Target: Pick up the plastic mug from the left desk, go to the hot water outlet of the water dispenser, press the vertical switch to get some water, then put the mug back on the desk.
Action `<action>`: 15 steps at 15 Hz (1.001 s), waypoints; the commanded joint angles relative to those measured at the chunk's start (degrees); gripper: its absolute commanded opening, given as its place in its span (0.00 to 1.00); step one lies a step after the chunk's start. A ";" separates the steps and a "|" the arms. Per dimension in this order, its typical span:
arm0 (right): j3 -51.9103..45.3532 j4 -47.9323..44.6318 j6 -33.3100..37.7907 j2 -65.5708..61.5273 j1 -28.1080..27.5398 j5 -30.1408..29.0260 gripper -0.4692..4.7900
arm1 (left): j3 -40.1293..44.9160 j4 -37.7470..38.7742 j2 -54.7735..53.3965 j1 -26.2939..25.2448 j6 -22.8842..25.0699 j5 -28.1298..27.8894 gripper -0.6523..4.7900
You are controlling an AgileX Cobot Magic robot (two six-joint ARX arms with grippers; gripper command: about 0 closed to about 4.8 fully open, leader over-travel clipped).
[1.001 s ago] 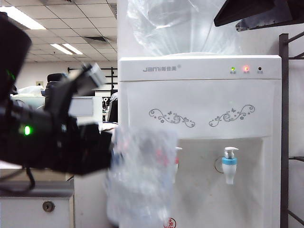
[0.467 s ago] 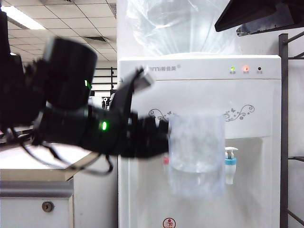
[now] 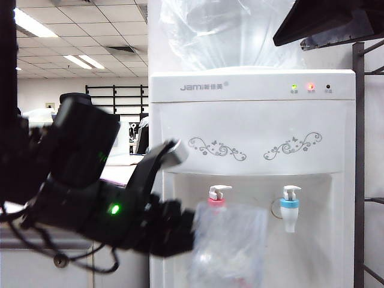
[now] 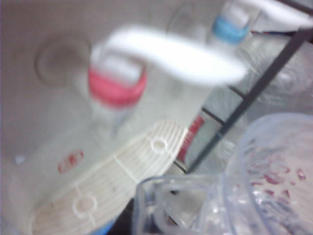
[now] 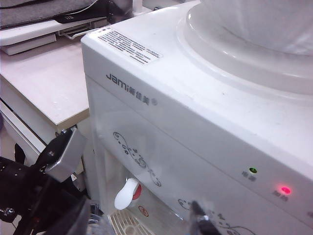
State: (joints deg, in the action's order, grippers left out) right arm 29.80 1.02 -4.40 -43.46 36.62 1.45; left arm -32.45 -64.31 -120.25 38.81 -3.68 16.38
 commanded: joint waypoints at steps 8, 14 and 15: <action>0.42 -0.79 -0.31 0.02 -0.02 -0.04 0.59 | -0.24 -3.02 -1.49 -3.04 -0.15 -4.39 0.11; 0.42 -0.83 -0.31 0.02 0.00 -0.04 0.59 | -1.44 1.97 -2.97 -1.57 -3.30 -13.86 0.11; 0.42 -0.74 -0.31 0.02 0.02 -0.09 0.59 | -2.01 2.08 -3.54 -1.14 -3.56 -14.58 0.11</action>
State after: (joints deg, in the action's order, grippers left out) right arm 29.80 1.02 -4.56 -43.48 36.62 1.43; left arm -33.74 -60.58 -123.46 37.04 -5.85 2.68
